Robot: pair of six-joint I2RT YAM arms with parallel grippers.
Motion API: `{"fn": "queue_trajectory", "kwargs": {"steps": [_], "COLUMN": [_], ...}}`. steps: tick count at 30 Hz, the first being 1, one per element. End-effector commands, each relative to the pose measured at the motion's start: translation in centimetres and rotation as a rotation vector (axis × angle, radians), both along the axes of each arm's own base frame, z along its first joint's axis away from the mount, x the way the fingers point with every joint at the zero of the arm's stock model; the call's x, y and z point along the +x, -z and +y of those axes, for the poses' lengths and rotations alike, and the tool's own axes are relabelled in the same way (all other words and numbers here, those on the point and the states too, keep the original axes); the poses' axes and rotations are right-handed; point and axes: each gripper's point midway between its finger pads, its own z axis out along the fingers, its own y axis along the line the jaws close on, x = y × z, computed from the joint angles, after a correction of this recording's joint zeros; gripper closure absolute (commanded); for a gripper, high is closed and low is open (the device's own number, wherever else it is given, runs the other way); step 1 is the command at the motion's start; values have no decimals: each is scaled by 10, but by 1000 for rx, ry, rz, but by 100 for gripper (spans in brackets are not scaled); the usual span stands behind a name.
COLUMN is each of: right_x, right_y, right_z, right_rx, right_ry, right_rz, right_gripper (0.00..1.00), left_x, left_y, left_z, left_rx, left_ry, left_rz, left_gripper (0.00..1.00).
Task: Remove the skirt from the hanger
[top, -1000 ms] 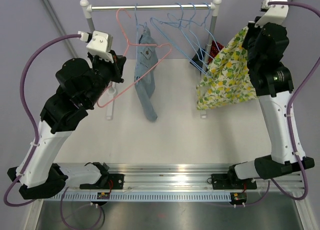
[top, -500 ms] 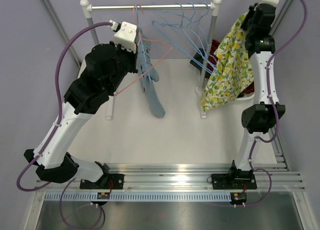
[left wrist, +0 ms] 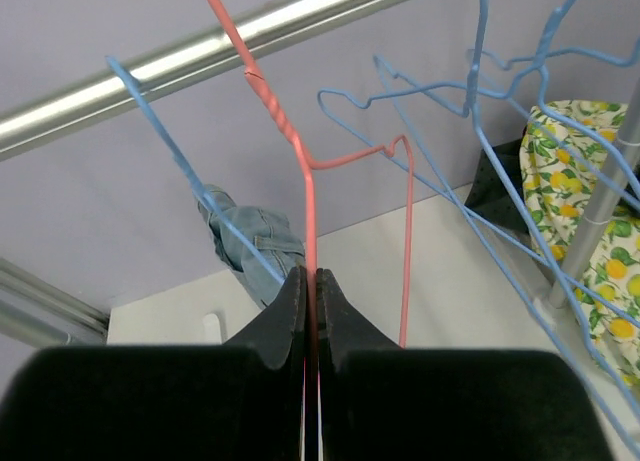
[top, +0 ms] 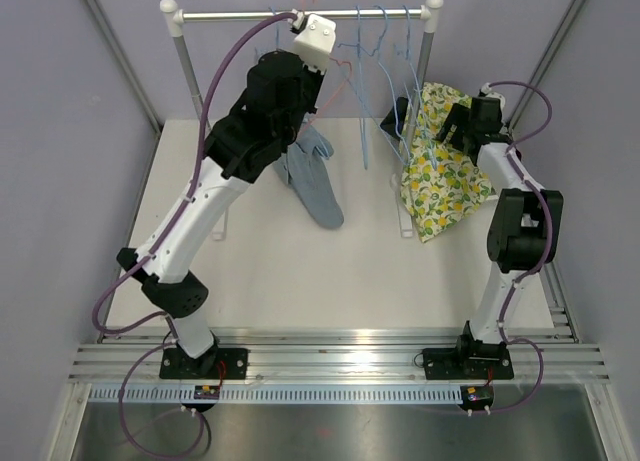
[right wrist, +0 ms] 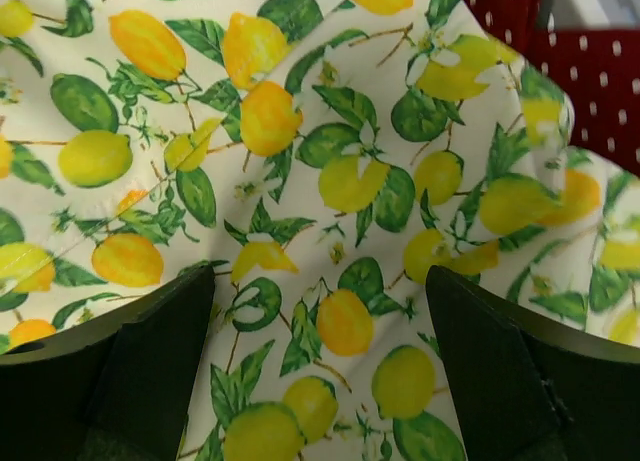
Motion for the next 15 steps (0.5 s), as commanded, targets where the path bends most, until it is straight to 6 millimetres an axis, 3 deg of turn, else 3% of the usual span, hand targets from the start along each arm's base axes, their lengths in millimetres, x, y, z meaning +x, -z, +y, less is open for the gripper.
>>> {"fn": "queue_trajectory", "kwargs": {"steps": [1,2,3,5,7,8,9,11,15], "right_x": [-14,-24,-33,-50,-64,-73,-80,-91,-108], "right_y": [-129,-145,-133,-146,-135,-145,-137,-148,-152], "right_z": [12,14,16,24,27,32,32,34,37], "right_rx": [75,84,106,132,154,165,172,171,180], "right_ry": [-12,-15,-11,-43,-39,-62,-58,-67,-76], "right_rz": [-345,-375,-352,-379,-359,-378,-362,-385,-382], "right_gripper": [6,5,5,3,3,2,2,2,2], "left_x": [12,13,21,26,28,28,27,23,12], "left_y": [-24,-30,-22,-17,-8,-2,2,4,21], "left_z": [3,3,-2,-8,-18,-22,-27,-29,-43], "left_rx": [-16,-31,-30,-41,-61,-62,-82,-105,-125], "left_ry": [-49,-47,-46,-23,12,26,46,65,151], "left_rz": [-79,-88,-72,-57,-31,-15,1,16,83], "left_gripper": [100,100,100,100,100,100,100,100,95]}}
